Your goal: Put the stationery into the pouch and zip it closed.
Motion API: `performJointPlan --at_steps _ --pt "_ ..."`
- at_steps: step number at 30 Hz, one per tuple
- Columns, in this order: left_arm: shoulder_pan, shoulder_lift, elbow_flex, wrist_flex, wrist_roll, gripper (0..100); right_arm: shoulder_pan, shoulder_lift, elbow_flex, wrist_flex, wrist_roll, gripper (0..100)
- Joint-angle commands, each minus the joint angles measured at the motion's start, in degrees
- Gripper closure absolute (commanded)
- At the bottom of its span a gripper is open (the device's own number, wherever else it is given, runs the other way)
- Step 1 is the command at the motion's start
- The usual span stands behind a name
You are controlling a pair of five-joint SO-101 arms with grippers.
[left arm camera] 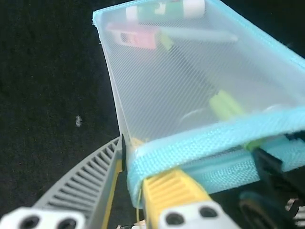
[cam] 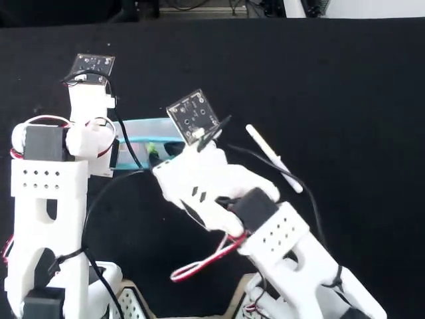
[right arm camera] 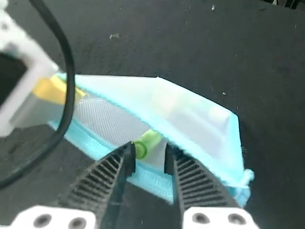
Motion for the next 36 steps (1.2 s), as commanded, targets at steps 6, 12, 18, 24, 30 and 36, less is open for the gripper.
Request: performJointPlan --at_steps 6,12,18,24,30,36 --pt "0.0 -0.9 -0.1 0.5 -0.6 97 5.5 0.6 -5.1 2.8 0.5 89.7" --pt "0.0 -0.9 -0.1 0.5 -0.6 97 5.7 -8.7 -14.7 15.6 0.6 89.4" --pt "0.0 -0.9 -0.1 0.5 -0.6 97 7.2 -15.1 -18.3 17.4 8.4 89.5" --pt "0.0 -0.9 -0.1 0.5 -0.6 97 21.1 -10.1 -18.2 21.2 8.9 89.4" --pt "0.0 -0.9 -0.1 0.5 -0.6 97 32.2 7.6 -18.5 23.4 15.6 89.3" --pt "0.0 -0.9 -0.1 0.5 -0.6 97 36.5 27.4 -19.9 16.0 20.0 89.2"
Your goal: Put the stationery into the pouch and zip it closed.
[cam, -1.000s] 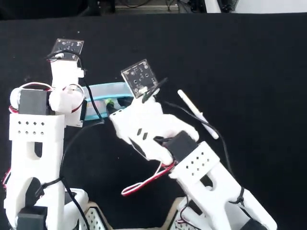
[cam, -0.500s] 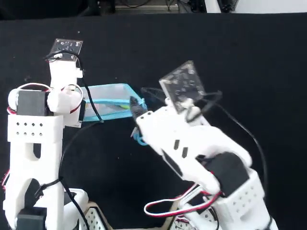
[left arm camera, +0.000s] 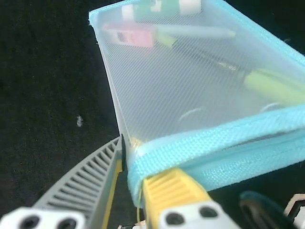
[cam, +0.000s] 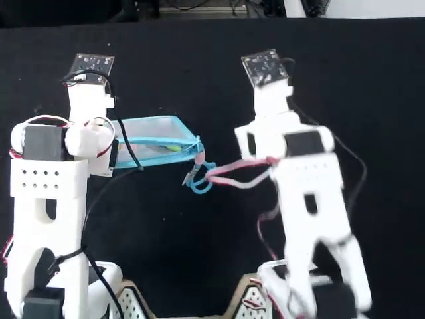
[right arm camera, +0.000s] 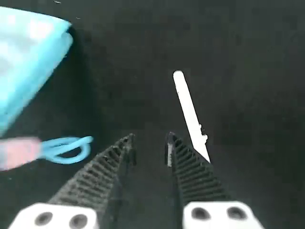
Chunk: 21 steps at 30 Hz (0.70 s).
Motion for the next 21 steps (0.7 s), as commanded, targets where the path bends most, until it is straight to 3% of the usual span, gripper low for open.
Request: performJointPlan --at_steps 1,4,15,21 --pt "0.1 -1.0 -0.2 0.5 -0.4 97 2.9 10.9 -5.6 -5.0 1.5 89.2" --pt "0.1 -1.0 -0.2 0.5 -0.4 97 3.7 19.4 -11.6 -5.0 1.8 89.1" --pt "0.1 -1.0 -0.2 0.5 -0.4 97 3.5 46.2 -37.3 5.8 17.0 83.6" --pt "0.1 -1.0 -0.2 0.5 -0.4 97 4.9 57.5 -50.8 10.7 21.5 83.6"
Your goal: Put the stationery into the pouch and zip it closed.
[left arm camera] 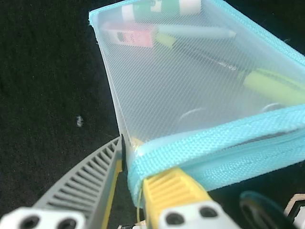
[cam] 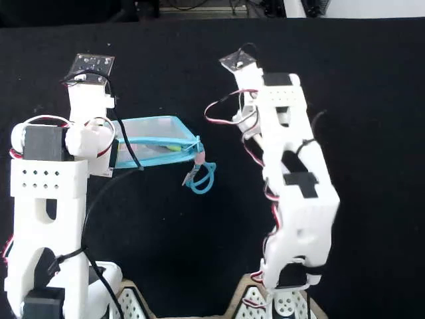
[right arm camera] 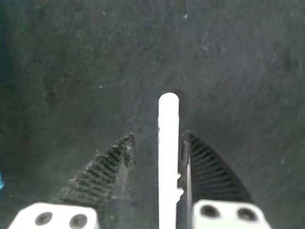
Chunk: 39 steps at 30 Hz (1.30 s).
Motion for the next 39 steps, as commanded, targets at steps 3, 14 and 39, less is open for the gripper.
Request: performJointPlan --at_steps 3,14,39 --pt "0.1 -1.0 -0.2 0.5 -0.3 97 0.9 7.8 -14.1 4.7 2.5 83.6" --pt "0.1 -1.0 -0.2 0.5 -0.3 97 1.1 24.8 -38.2 15.3 2.5 83.7" --pt "0.1 -1.0 -0.2 0.5 -0.3 97 2.3 1.8 -34.8 24.8 -7.3 98.8"
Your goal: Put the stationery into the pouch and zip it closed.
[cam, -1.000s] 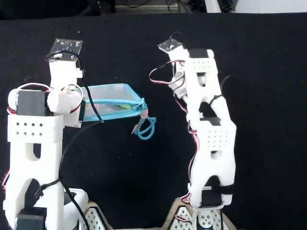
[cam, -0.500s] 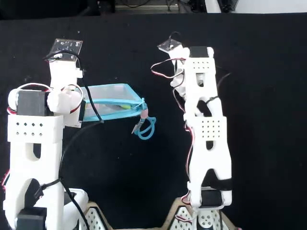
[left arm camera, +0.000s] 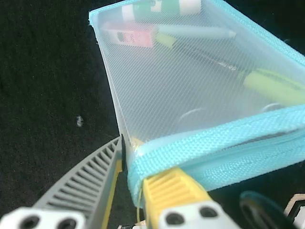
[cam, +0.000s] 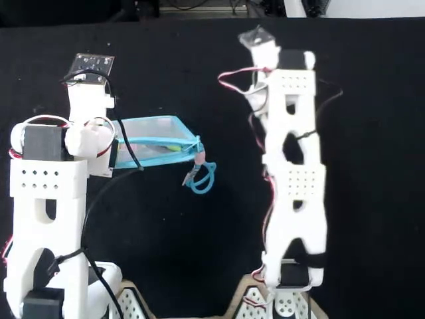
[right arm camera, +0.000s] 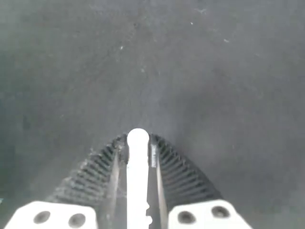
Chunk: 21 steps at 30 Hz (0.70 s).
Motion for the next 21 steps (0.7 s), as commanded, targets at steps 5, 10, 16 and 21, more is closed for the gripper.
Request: performJointPlan --at_steps 5,10,16,21 --pt "0.1 -1.0 -0.2 0.5 -0.3 97 -5.4 -36.7 28.8 0.4 -1.5 98.8" --pt "0.1 -1.0 -0.2 0.5 -0.3 97 -8.9 -56.1 44.0 -3.5 -5.3 98.8" --pt "0.1 -1.0 -0.2 0.5 -0.3 97 -14.8 -77.1 54.5 -9.5 -12.4 98.7" --pt "0.1 -1.0 0.7 0.5 -0.3 97 -19.4 -91.8 61.6 -16.0 -20.5 98.7"
